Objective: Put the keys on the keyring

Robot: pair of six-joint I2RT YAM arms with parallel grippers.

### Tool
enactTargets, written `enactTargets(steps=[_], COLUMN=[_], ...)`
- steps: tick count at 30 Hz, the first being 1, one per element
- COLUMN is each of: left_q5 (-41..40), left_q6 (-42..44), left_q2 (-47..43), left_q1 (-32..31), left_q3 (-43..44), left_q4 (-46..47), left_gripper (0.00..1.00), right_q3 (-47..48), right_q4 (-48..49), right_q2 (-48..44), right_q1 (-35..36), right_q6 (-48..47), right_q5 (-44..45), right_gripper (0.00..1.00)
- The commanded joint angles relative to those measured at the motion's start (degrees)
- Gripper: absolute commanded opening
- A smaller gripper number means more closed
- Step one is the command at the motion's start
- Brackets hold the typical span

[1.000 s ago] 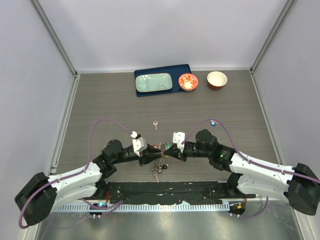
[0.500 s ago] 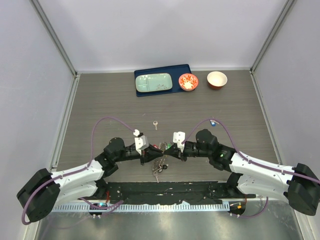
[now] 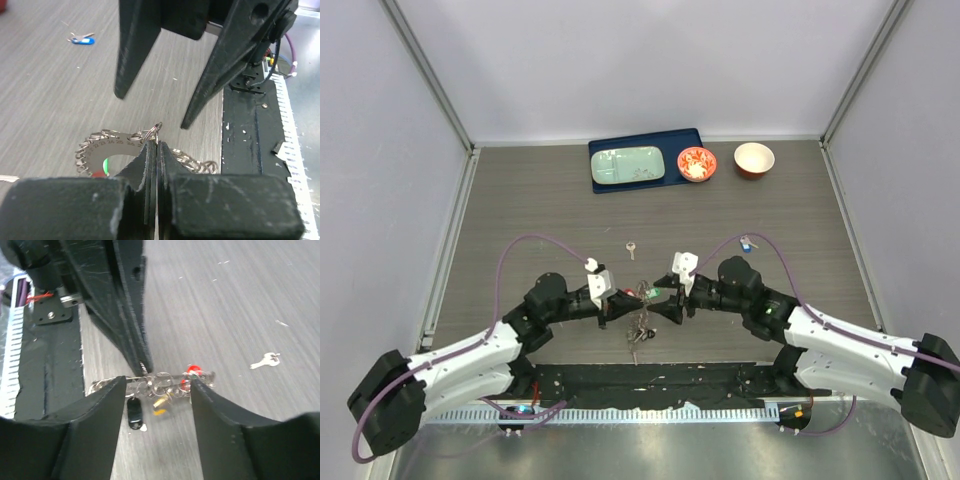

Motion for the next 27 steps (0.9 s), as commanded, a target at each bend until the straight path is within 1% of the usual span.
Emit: enactTargets(steps=[1,3,4,6,7,9,10,13,15,16,18,19,21,22,23,24,25,27], left_q5=[-5.2,-6.8,-8.6,-10.3,-11.9,-13.8,-14.7,-18.3,-20.5,-21.3,-23.8,-24.1,-24.9,-25.3,-25.7,-26.7,-27.1,-28.3], left_q6=[5.3,7.2,7.9,10.4,11.2,13.4,13.8,16.1,17.1,18.1,19.0,19.9,20.5,20.9,21.4,21.7,21.7,21.9], left_q2=[-7.4,-9.8,-12.3,-15.1,-16.3,-20.2,-21.5,-25.6,-28.2,-28.8,-29.9,-30.0,-29.8,-29.7,-29.6,-29.5,-29.6,-29.8], left_q1=[0.3,0.2,0.3,0.2,0.2,0.2,0.3,0.3,0.3,0.3,0.3,0.3,0.3,0.3,0.4,0.6,0.8,1.2], left_q3=[5.0,8.5,9.9,13.5,14.7,17.6,18.3,20.4,21.0,21.3,21.4,21.4,21.0,20.8,20.2,20.0,19.9,18.9], left_q4=[-10.3,-16.1,-22.0,-28.3,-34.3,-39.7,-44.6,-51.9,-54.8,-56.6,-58.1,-59.0,-59.5,-59.5,-59.5,-59.3,-59.2,-58.6], left_gripper=[0.0,0.0,0.0,0.0,0.0,0.0,0.0,0.0,0.0,0.0,0.0,0.0,0.0,0.0,0.0,0.0,0.0,0.0], right_q3=[5.8,7.0,7.8,8.0,8.0,8.3,8.7,11.0,12.1,13.4,15.1,17.1,18.8,20.6,21.7,22.9,25.8,28.6], right_q4=[0.8,0.6,1.1,2.2,3.9,5.2,5.7,4.7,5.0,5.5,6.0,6.2,7.1,8.0,8.1,7.4,6.7,5.5], right_q2=[-1.9,-1.1,-0.7,0.4,0.6,2.1,2.8,7.6,12.5,14.3,18.4,22.5,26.9,31.0,33.0,35.0,39.2,42.8], right_q1=[-2.8,-5.2,-6.4,-9.8,-10.8,-12.4,-13.2,-13.7,-13.7,-13.7,-13.7,-13.7,-13.7,-13.7,-13.7,-13.7,-13.7,-13.7], right_q6=[6.3,8.7,9.6,12.2,14.4,15.6,16.0,14.3,14.0,14.1,14.6,14.8,15.7,16.2,16.9,17.5,18.1,19.3], right_q5=[6.5,7.0,7.0,7.3,7.9,9.4,10.6,14.9,17.2,18.1,19.4,19.5,20.6,20.8,21.2,21.7,22.0,22.0], right_gripper=[0.67,0.7,0.71,0.76,0.79,0.81,0.82,0.81,0.81,0.79,0.79,0.79,0.79,0.76,0.74,0.72,0.71,0.7])
